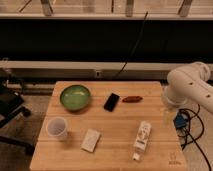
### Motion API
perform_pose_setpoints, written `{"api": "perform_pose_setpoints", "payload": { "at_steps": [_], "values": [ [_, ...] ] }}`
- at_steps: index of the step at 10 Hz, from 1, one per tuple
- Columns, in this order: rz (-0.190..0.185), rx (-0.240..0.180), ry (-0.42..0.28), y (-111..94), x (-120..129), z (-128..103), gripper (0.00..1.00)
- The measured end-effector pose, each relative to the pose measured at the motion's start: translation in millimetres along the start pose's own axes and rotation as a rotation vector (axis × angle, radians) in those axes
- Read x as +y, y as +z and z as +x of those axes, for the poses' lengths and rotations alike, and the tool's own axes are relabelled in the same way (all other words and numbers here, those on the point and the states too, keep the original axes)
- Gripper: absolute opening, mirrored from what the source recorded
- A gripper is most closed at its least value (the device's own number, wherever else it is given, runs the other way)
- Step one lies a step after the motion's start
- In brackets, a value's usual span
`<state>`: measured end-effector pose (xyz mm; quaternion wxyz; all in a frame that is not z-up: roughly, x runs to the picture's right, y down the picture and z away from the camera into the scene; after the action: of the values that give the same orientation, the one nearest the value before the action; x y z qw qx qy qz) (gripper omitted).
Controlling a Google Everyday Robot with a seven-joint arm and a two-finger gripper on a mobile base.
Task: Place the bottle in the ceramic bowl
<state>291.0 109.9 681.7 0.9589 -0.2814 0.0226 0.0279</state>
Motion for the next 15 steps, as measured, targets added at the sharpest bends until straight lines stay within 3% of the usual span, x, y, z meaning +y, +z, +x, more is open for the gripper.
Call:
{"api": "perform_pose_setpoints", "payload": {
  "at_steps": [11,15],
  "values": [
    [-0.003,0.0,-0.004,1.9,2.2,-1.9,0.8],
    [-0.025,-0.009,-0.043,27.1,19.1,-35.6,0.8]
  ]
}}
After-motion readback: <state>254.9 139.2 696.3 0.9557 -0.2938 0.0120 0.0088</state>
